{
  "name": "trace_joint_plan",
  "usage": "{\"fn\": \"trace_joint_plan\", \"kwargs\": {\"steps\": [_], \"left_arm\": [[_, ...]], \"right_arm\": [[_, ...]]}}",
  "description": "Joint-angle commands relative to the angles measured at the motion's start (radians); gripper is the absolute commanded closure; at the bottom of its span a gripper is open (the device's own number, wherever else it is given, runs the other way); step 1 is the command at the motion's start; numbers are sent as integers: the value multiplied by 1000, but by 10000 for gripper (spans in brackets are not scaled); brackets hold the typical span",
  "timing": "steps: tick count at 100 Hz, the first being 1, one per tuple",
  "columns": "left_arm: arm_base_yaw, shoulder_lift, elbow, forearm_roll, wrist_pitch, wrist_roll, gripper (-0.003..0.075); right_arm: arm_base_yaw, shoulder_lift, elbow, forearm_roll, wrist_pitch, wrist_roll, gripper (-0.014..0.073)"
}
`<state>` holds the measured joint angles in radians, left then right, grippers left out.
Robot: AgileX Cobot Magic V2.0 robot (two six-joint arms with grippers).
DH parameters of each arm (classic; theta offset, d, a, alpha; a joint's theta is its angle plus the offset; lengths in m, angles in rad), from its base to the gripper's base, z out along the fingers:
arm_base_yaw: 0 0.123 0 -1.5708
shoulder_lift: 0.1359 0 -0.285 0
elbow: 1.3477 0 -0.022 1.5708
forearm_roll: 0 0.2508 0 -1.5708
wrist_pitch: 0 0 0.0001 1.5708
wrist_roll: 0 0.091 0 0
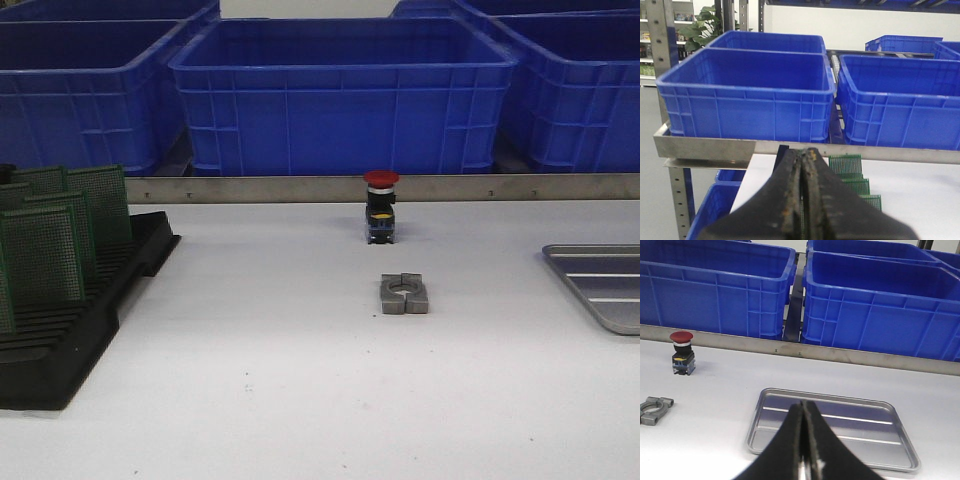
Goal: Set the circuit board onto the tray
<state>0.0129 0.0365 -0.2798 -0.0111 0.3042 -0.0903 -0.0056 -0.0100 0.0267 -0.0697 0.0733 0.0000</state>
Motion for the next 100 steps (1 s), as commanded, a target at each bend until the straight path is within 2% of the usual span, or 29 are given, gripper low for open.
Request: {"fn": "trace_joint_plan", "kwargs": {"steps": [1, 24, 39, 46, 61, 68, 73, 82, 100], "left_arm": [[-7, 79, -116, 11, 42, -11, 741], [-7, 370, -312, 22, 282, -11, 740], [-7, 578, -427, 20, 372, -11, 729], [-7, 666, -477, 17, 398, -11, 672], [-7, 834, -581, -1, 466, 28, 444], [-7, 908, -627, -40, 497, 100, 356], [-7, 957, -658, -69, 519, 183, 323], [-7, 1043, -716, -127, 564, 315, 320], [-7, 1205, -824, -359, 718, 723, 321]], "right_arm": [[-1, -22, 0, -10, -83, 0, 654], [-1, -22, 0, -10, -83, 0, 654], [-1, -22, 0, -10, -83, 0, 654], [-1, -22, 0, -10, -83, 0, 654], [-1, -22, 0, -10, -83, 0, 654], [-1, -22, 0, -10, -83, 0, 654], [-1, -22, 0, -10, -83, 0, 654], [-1, -22, 0, -10, -83, 0, 654], [-1, -22, 0, -10, -83, 0, 654]]}}
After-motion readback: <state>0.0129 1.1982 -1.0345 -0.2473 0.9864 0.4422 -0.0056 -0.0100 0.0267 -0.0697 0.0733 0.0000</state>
